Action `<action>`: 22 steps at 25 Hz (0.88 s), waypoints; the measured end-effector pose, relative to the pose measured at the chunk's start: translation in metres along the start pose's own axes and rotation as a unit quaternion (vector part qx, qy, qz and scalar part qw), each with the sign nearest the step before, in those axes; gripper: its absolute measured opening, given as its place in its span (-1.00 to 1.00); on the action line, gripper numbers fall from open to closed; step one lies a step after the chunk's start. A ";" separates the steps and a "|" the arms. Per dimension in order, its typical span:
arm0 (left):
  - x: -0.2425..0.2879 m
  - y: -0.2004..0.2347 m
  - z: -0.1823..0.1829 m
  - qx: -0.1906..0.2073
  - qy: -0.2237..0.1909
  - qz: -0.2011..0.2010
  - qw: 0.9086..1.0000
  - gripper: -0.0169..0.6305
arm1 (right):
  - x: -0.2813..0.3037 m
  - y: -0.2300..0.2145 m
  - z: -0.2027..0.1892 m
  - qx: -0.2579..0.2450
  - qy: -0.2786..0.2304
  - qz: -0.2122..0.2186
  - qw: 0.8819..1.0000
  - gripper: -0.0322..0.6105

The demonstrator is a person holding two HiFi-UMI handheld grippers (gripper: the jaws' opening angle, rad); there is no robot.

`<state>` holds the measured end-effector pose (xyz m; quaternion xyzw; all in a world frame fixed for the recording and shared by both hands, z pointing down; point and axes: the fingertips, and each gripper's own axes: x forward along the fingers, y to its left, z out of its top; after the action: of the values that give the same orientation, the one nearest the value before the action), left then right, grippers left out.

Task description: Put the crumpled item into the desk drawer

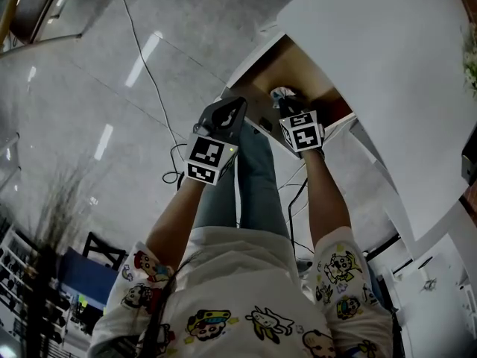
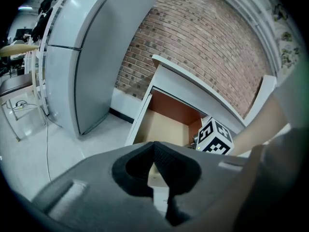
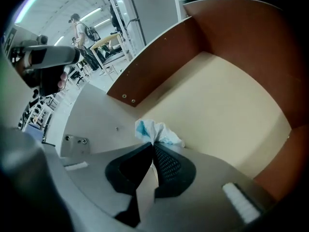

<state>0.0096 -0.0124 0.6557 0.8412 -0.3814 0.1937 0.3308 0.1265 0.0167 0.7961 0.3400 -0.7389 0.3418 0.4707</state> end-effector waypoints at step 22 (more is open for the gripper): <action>0.010 -0.001 -0.015 -0.005 0.018 -0.003 1.000 -0.95 | 0.013 -0.003 -0.001 -0.014 0.015 -0.009 1.000 -0.64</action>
<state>0.0156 -0.0066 0.6715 0.8371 -0.3743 0.2059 0.3417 0.1252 0.0133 0.8085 0.3346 -0.7334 0.3327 0.4894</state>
